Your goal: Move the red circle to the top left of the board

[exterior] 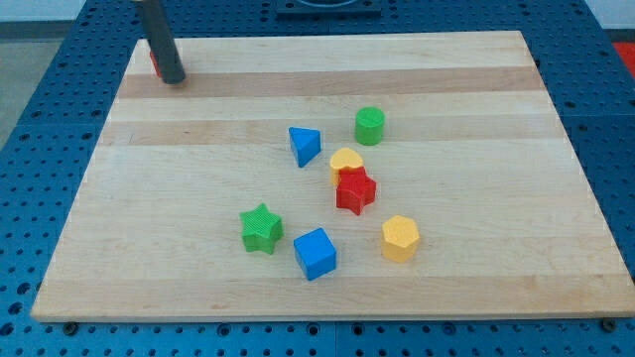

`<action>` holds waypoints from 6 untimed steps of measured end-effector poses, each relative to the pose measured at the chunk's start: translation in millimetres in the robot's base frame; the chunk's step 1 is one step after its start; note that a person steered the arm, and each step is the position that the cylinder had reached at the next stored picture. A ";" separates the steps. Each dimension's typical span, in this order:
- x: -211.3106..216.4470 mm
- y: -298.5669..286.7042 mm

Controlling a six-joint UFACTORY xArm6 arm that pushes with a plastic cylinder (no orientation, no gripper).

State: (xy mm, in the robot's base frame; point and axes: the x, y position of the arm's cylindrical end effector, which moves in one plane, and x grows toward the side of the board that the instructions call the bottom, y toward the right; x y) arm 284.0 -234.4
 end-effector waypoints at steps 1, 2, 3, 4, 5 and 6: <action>-1.2 -32.6; -8.3 -23.7; -8.7 -4.5; -18.9 -4.5; -30.7 -5.7; -16.6 -10.6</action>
